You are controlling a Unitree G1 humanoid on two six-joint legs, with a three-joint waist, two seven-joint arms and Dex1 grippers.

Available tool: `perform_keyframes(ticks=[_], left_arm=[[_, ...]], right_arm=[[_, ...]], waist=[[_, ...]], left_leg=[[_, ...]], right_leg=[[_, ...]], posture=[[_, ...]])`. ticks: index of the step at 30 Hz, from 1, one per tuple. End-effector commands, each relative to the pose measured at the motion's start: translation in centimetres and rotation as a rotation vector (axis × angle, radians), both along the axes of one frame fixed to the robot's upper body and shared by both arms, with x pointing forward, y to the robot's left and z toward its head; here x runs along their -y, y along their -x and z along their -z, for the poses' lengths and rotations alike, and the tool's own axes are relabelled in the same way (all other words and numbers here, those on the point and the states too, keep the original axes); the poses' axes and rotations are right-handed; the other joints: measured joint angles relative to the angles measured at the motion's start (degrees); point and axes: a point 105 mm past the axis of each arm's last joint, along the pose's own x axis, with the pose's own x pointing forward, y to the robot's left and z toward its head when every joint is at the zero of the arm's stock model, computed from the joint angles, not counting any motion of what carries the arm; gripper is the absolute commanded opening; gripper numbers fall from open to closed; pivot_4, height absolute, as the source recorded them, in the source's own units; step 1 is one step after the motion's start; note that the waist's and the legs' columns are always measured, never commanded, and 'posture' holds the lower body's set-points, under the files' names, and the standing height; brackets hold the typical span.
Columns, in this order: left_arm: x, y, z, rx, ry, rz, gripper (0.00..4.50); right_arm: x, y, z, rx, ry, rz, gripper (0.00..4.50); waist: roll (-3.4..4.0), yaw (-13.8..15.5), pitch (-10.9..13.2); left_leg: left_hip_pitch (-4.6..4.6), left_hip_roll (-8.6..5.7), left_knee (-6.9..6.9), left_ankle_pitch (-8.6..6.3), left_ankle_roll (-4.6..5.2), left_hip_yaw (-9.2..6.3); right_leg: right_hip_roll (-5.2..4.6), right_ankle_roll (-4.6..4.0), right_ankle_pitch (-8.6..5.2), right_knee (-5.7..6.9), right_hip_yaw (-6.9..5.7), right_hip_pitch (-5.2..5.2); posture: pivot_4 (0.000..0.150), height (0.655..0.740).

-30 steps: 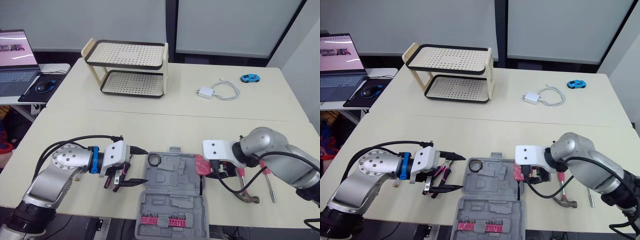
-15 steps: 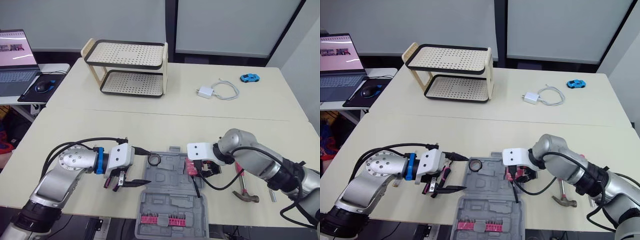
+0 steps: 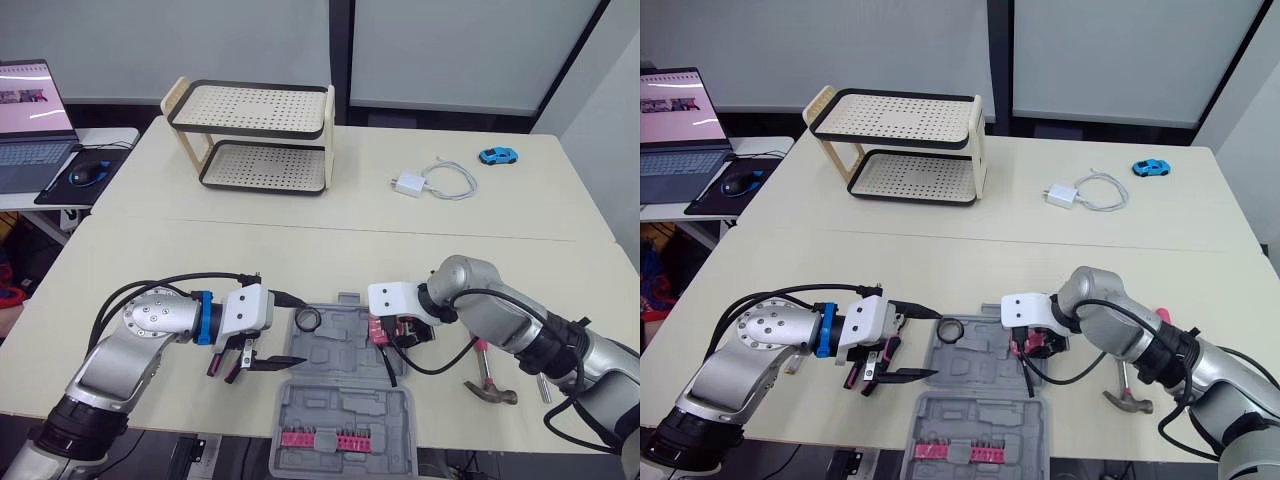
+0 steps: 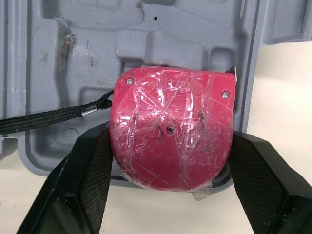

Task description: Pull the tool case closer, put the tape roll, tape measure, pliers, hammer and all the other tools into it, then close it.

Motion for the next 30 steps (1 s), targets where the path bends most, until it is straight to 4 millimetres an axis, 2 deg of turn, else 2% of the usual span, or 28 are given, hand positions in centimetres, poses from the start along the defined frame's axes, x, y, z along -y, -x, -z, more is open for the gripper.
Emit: perform_keyframes(ticks=[1,5,6,8,17,21,22,24,25,27,30], left_arm=[[0.7,0.2,-0.7,0.035,0.009,0.027,4.5],[0.9,0.2,-0.7,0.036,0.012,0.029,4.5],[0.9,0.2,-0.8,0.036,0.012,0.028,4.5],[0.9,0.2,-0.8,0.036,0.014,0.027,4.5],[0.6,0.2,-0.7,0.028,0.025,0.006,4.5],[0.4,0.0,-0.7,0.026,0.029,-0.008,4.5],[0.3,0.0,-0.6,0.025,0.03,-0.01,4.5],[0.3,0.0,-0.6,0.024,0.031,-0.011,4.5],[0.3,0.0,-0.6,0.024,0.032,-0.011,4.5],[0.3,-0.1,-0.7,0.024,0.033,-0.011,4.5],[0.3,-0.2,-0.7,0.024,0.034,-0.009,4.5]], right_arm=[[-0.4,-0.2,-0.7,0.03,-0.007,-0.026,3.19],[-0.5,-0.3,-0.8,0.044,-0.01,-0.046,3.19],[-0.6,-0.3,-1.0,0.047,-0.014,-0.046,3.89],[-0.7,-0.3,-1.4,0.05,-0.028,-0.046,4.43],[-0.8,1.0,-5.0,0.055,-0.151,-0.056,4.47],[-0.4,1.3,-5.3,0.071,-0.204,-0.046,4.47],[-0.1,1.4,-5.1,0.073,-0.209,-0.04,4.08],[0.1,1.6,-4.9,0.072,-0.218,-0.031,3.62],[0.2,1.7,-4.8,0.072,-0.223,-0.027,3.19],[0.2,1.7,-4.7,0.075,-0.232,-0.02,2.68],[0.2,1.6,-4.5,0.083,-0.25,-0.006,2.25]], waist=[[0.0,0.0,0.0],[0.0,-0.01,0.0],[0.0,-0.02,0.0],[0.0,-0.01,0.0],[0.0,0.05,0.0],[-0.01,0.05,-0.01],[-0.01,0.05,-0.01],[-0.01,0.06,-0.01],[-0.01,0.06,-0.01],[-0.01,0.05,0.0],[-0.01,-0.01,0.0]], left_leg=[[0.0,0.0,0.0,0.0,0.0,0.0],[0.0,0.0,0.0,0.0,0.0,0.0],[0.01,0.0,0.01,0.0,0.0,0.0],[0.02,0.0,0.01,0.0,0.0,0.0],[0.04,0.0,0.02,0.0,0.0,-0.02],[0.06,0.0,0.02,0.0,0.0,-0.02],[0.06,0.0,0.02,0.0,0.0,-0.02],[0.07,0.0,0.04,0.0,0.0,-0.02],[0.07,-0.01,0.05,0.0,0.0,-0.01],[0.09,0.0,0.08,0.01,0.0,-0.01],[0.13,0.0,0.07,0.01,0.0,-0.01]], right_leg=[[0.0,0.0,0.0,0.0,0.0,0.0],[0.0,0.0,0.0,0.02,0.0,0.0],[0.0,0.0,0.0,0.03,0.0,0.0],[0.0,0.0,0.0,0.04,0.0,0.0],[0.01,0.0,0.0,0.12,0.0,0.0],[0.01,0.0,0.0,0.14,0.0,0.02],[0.01,0.0,0.0,0.14,0.0,0.02],[0.01,0.0,0.0,0.16,0.0,0.02],[0.01,0.0,0.0,0.17,0.01,0.02],[0.01,0.0,0.0,0.23,0.01,0.02],[0.02,0.0,-0.01,0.26,0.02,0.02]], posture=[[0.15,0.735],[0.15,0.735],[0.15,0.735],[0.15,0.735],[0.15,0.735],[0.15,0.735],[0.15,0.735],[0.15,0.735],[0.15,0.735],[0.15,0.735],[0.15,0.735]])
